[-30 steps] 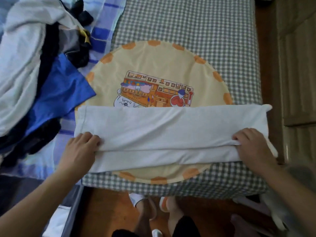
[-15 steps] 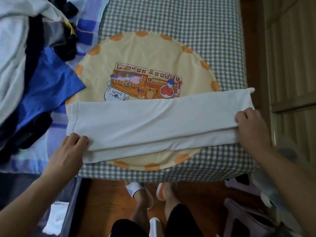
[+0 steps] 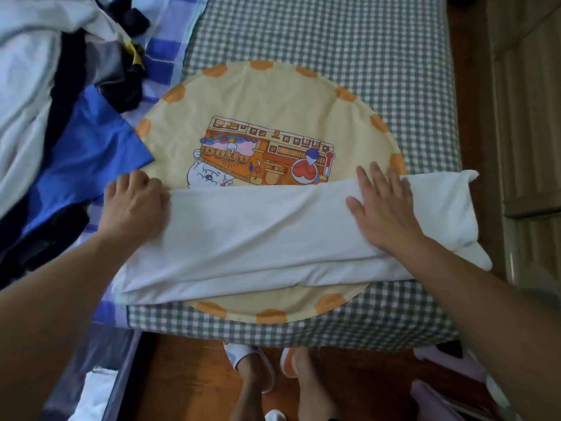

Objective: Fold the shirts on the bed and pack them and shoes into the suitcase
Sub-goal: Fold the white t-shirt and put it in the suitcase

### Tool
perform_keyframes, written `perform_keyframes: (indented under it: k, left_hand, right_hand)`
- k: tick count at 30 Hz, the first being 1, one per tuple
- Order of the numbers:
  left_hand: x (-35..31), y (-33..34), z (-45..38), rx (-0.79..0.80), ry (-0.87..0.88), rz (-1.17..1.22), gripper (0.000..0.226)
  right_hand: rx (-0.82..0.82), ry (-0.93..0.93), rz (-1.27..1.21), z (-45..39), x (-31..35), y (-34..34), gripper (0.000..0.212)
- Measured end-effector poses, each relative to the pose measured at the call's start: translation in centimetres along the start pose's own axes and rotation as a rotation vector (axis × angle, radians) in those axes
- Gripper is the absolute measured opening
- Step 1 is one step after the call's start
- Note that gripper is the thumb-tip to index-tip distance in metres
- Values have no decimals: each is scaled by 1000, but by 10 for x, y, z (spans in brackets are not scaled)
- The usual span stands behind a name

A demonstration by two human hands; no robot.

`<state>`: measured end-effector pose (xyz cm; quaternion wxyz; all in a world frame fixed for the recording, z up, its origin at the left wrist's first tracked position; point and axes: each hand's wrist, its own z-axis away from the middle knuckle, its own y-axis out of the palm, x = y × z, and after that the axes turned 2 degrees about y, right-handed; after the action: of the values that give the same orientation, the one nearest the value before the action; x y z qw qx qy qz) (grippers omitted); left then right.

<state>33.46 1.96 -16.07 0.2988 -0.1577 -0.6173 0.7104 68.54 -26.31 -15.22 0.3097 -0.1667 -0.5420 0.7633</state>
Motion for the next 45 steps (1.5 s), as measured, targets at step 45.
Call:
perform_keyframes:
  k: [45]
  left_hand:
    - [-198,-118,85,401,-436,1818,30]
  right_hand:
    - [218,207,-838,50,-53,-132,54]
